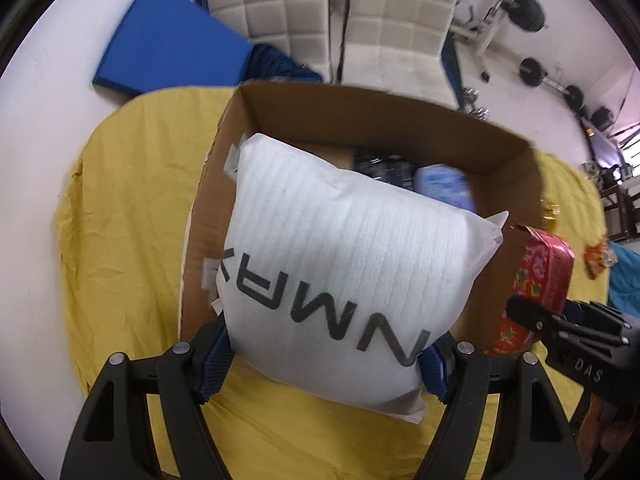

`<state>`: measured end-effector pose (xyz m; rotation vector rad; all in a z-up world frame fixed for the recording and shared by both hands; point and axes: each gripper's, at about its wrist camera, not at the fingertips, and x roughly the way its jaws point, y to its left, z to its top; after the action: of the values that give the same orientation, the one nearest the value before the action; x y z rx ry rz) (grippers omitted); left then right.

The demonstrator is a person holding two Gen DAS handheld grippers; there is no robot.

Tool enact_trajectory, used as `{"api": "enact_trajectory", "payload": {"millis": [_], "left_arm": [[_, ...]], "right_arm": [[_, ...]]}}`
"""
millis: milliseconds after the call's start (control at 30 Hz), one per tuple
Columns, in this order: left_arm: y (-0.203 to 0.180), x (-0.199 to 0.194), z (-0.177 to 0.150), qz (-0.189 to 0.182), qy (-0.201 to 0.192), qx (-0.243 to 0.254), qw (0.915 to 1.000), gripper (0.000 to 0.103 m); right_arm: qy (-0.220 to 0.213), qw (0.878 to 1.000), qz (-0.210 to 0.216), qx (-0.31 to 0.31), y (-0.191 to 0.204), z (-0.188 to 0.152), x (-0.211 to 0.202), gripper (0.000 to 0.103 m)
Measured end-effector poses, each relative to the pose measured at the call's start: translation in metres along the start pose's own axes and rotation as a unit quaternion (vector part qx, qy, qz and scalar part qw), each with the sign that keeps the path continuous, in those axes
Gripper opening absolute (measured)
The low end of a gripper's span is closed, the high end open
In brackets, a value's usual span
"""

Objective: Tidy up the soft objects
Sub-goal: 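Carry the white and red packets over the box with both tools, then release the white and red packets into the box with both tools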

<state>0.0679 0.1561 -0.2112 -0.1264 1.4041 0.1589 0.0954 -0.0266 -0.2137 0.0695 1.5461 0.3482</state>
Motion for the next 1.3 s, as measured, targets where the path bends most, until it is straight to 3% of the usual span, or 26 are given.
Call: {"api": "enact_trajectory", "payload": {"millis": [300, 633, 800, 1100, 1300], "left_arm": [[0.015, 0.087, 0.054, 0.024, 0.066, 0.006, 0.9975, 0.075], [-0.004, 0.13, 0.093, 0.032, 0.094, 0.032, 0.9946, 0.075], [-0.009, 0.155, 0.102, 0.024, 0.126, 0.038, 0.9911, 0.077], [-0.006, 0.162, 0.102, 0.017, 0.135, 0.041, 0.9899, 0.081], [-0.002, 0.157, 0.106, 0.012, 0.144, 0.044, 0.9886, 0.081]], "right_arm": [[0.055, 0.998, -0.037, 0.013, 0.01, 0.018, 0.081, 0.045], [0.087, 0.994, -0.053, 0.032, 0.015, 0.022, 0.112, 0.046], [0.102, 0.993, -0.055, 0.038, 0.015, 0.02, 0.123, 0.046], [0.104, 0.992, -0.059, 0.048, 0.02, 0.026, 0.129, 0.048], [0.111, 0.991, -0.057, 0.057, 0.009, 0.029, 0.129, 0.056]]}}
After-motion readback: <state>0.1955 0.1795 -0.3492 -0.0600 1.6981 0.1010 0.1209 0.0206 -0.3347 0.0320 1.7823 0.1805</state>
